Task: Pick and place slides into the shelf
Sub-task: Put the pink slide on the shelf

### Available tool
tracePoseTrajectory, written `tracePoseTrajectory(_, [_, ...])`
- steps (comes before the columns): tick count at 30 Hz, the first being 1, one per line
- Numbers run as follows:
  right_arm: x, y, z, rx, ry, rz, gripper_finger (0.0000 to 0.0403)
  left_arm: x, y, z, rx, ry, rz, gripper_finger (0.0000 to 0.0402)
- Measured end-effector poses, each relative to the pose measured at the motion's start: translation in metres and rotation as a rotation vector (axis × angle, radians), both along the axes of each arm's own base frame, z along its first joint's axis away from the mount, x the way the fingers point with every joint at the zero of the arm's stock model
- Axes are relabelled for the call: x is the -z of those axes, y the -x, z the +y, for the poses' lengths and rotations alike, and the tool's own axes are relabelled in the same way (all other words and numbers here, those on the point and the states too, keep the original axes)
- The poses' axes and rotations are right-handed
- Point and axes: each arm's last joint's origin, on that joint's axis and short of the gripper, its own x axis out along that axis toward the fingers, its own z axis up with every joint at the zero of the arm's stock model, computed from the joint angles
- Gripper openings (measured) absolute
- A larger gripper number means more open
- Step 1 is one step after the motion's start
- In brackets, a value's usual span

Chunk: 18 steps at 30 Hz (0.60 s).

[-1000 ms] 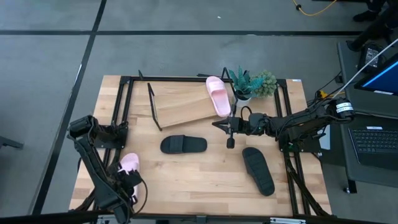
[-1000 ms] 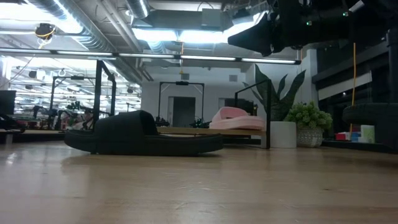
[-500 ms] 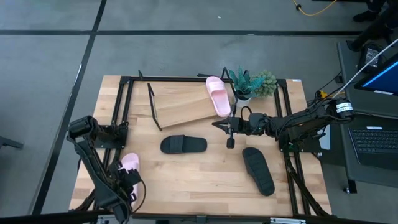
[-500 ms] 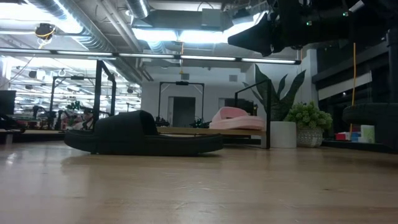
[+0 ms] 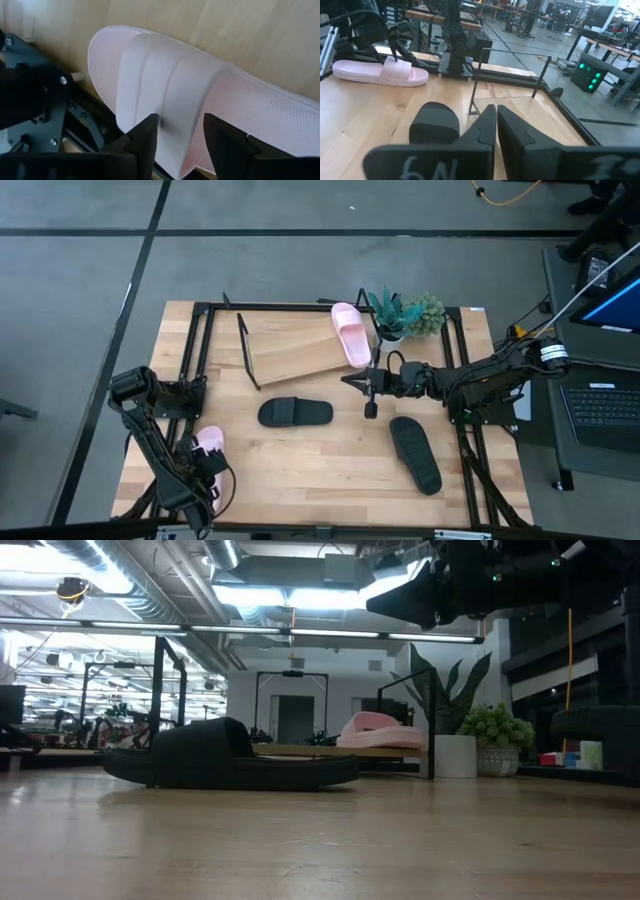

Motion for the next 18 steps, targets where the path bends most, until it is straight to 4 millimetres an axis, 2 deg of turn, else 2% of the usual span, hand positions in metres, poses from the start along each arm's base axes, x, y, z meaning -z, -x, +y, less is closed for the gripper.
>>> tracePoseTrajectory(5, [0.0000,0.0000,0.0000,0.000,0.001,0.000,0.0019,-0.0001,0.0000,0.0002,0.000,-0.002,0.001,0.0130])
tracePoseTrajectory(18, [0.0000,0.0000,0.0001,0.000,0.001,0.000,0.0019,-0.0003,0.0002,0.0008,-0.018,-0.008,0.000,0.0009])
